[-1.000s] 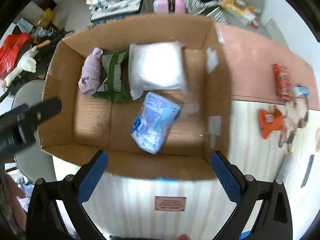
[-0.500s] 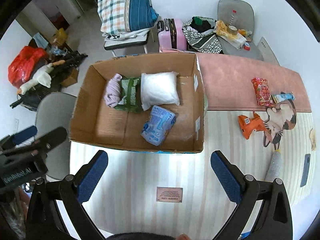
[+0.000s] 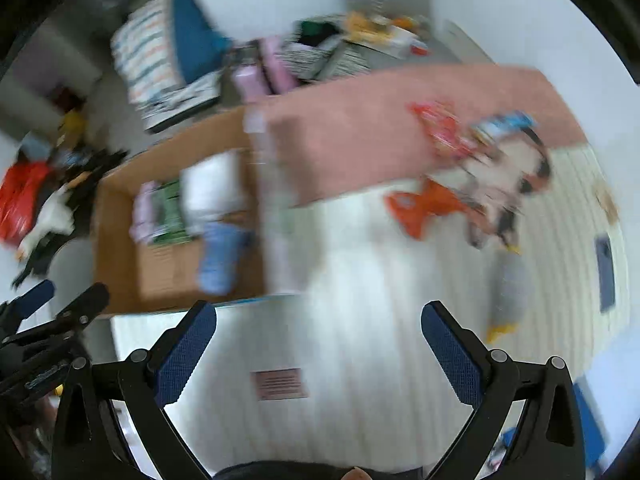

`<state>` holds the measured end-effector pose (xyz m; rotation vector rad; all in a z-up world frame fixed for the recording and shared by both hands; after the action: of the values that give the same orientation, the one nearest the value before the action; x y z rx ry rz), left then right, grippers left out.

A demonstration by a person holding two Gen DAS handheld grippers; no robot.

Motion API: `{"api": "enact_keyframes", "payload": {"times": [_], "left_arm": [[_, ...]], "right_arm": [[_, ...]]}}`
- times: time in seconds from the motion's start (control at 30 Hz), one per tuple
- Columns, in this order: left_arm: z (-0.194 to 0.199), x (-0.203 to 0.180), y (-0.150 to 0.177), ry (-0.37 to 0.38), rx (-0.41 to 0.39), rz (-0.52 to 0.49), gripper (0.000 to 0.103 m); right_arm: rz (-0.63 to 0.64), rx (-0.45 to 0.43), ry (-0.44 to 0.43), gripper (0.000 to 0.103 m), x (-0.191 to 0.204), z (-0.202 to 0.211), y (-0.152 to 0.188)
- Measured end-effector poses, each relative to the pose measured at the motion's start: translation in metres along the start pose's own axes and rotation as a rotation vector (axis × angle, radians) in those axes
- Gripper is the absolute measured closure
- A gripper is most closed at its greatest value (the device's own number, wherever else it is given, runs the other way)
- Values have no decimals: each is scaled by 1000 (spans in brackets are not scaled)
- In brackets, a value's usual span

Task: Organize soft objects
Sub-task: 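Grasp the orange snack bag with the left tool while the right tool grasps the glitter sponge, then place the orange bag and glitter sponge into the box and open both tools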

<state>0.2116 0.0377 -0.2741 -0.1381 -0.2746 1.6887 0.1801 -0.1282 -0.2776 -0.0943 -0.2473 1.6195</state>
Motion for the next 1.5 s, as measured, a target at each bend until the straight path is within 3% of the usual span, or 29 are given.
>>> {"api": "enact_keyframes", "payload": {"times": [0.17,0.33,0.4,0.47,0.6,0.77,0.83,0.87,0.93,0.97,1.03,1.07,1.1,1.3,1.5], "left_arm": [[-38,-109,-6,-13,11,-230,3],[-95,-216,-1,23,147,-483,4],[-115,-246,0,48,211,-533,14],[-136,-271,0,21,235,-585,22],[-173,-310,1,-19,282,-690,23],[-207,-333,15,-82,348,-775,23],[-215,-338,20,-90,366,-783,23],[-217,-338,22,-94,365,-787,29],[-216,-340,25,-77,387,-766,49],[-213,-342,25,-61,400,-744,59],[-209,-340,23,-53,403,-692,60],[-207,-339,22,-48,399,-676,61],[-203,-336,22,-40,399,-647,61],[-171,-305,22,14,387,-484,62],[-89,-246,10,171,333,-266,62]], "right_arm": [[-177,97,47,0,-106,-37,31],[-305,189,75,0,-196,-76,64],[-333,213,75,1,-219,-90,74],[-350,229,61,8,-238,-103,79],[-377,279,0,8,-257,-131,87],[-361,333,-76,8,-259,-160,91],[-343,351,-77,9,-260,-169,90],[-337,355,-73,10,-262,-172,90],[-320,378,-74,11,-263,-182,91],[-316,392,-72,22,-263,-186,92],[-298,421,-53,35,-262,-193,95],[-274,418,-22,50,-262,-192,93],[-258,420,6,50,-263,-192,92],[-239,366,-8,55,-247,-171,80],[-179,231,-85,55,-195,-104,55]]}}
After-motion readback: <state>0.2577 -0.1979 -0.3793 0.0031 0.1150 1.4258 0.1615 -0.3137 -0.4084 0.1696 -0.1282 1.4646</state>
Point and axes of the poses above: each gripper's, at about its wrist camera, not at the fingertips, and z roughly against the way its jaws point, x to its left, y to its underside, the point moved 8 cm from there along -z, roughly the way its jaws point, and after that the axes turned 15 degrees about z, right-handed, at the moved point
